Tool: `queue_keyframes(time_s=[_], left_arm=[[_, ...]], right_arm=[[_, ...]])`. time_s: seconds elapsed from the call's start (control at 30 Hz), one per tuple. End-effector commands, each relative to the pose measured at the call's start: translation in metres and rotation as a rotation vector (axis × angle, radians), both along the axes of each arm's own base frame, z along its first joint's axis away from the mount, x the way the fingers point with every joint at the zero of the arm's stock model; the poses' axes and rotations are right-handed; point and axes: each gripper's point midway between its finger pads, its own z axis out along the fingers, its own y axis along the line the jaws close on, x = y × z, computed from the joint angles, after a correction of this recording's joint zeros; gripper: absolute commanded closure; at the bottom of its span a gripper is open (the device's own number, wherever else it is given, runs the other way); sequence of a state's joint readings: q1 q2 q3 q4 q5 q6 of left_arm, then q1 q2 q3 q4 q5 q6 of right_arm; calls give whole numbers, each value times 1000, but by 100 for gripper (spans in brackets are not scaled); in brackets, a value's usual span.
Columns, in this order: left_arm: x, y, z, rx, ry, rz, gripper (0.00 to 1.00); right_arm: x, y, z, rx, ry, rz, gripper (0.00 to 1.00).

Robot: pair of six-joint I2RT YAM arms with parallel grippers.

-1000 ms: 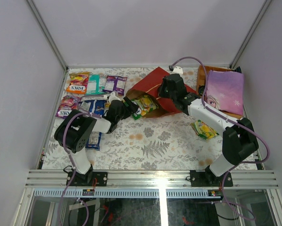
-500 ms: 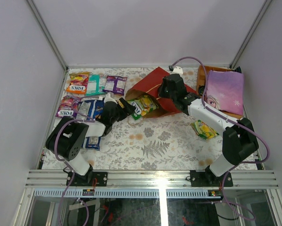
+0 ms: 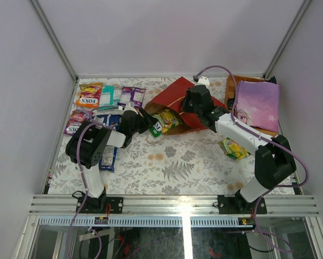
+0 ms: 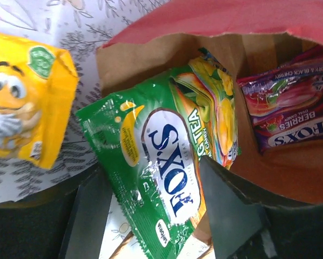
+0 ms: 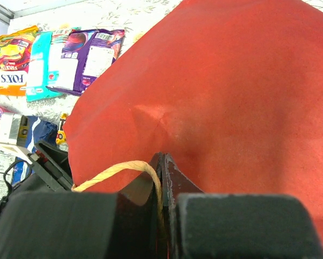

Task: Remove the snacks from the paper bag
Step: Take out the snack from the paper bag, then place the snack at the center of the board.

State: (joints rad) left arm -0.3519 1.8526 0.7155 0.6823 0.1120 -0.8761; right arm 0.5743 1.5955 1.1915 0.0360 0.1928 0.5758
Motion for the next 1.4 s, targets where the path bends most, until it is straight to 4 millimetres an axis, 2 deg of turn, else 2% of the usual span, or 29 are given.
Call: queue_keyframes(time_s=[0.0, 0.13, 0.17, 0.2, 0.33, 0.43, 0.47, 0.53, 0.63, 0.73, 0.83, 0.97, 1.03, 1.1, 1.13, 1.17, 1.2, 1.27, 1.37], left_arm=[[9, -21, 17, -92, -49, -77, 48], [6, -26, 27, -132, -65, -107, 89], [4, -26, 30, -134, -67, -108, 97], [2, -24, 35, -130, -73, -106, 100], [-7, -13, 59, -81, -113, -102, 100], [-20, 3, 79, -18, -134, -78, 100], [-25, 10, 95, -2, -161, -68, 100], [-36, 23, 110, 40, -177, -40, 100], [-55, 44, 122, 88, -172, -21, 100], [-74, 63, 116, 115, -124, 15, 100], [-96, 75, 91, 98, -44, 45, 100], [-124, 75, 58, 31, 68, 48, 100], [-136, 74, 48, 19, 110, 42, 78], [-143, 80, 46, 34, 128, 60, 42], [-142, 84, 55, 48, 103, 77, 26], [-141, 89, 62, 76, 83, 94, 4], [-138, 95, 71, 106, 59, 108, 0], [-127, 104, 95, 161, 12, 140, 0], [-106, 98, 133, 161, -82, 130, 0]], right_arm=[[0, -2, 26, 17, -69, -9, 100], [-1, -2, 26, 13, -72, -8, 100], [-1, -2, 25, 11, -70, -6, 100], [-1, -3, 24, 9, -70, -6, 100], [-1, -3, 26, 5, -77, -4, 100], [0, -4, 27, 2, -82, -5, 100], [0, -4, 27, 2, -82, -6, 100], [0, -4, 26, 1, -82, -8, 100], [0, -4, 24, 2, -78, -5, 100], [0, -1, 23, 11, -73, 3, 100], [0, 2, 22, 23, -66, 13, 100], [-2, 5, 21, 30, -58, 24, 100], [-2, 4, 23, 30, -61, 22, 100], [-2, 2, 23, 25, -65, 18, 100], [-3, 1, 24, 24, -66, 17, 100], [-2, 1, 25, 23, -70, 14, 100], [-2, 0, 25, 22, -72, 12, 100], [-1, 0, 26, 21, -75, 11, 100], [0, 0, 30, 18, -80, 9, 100]])
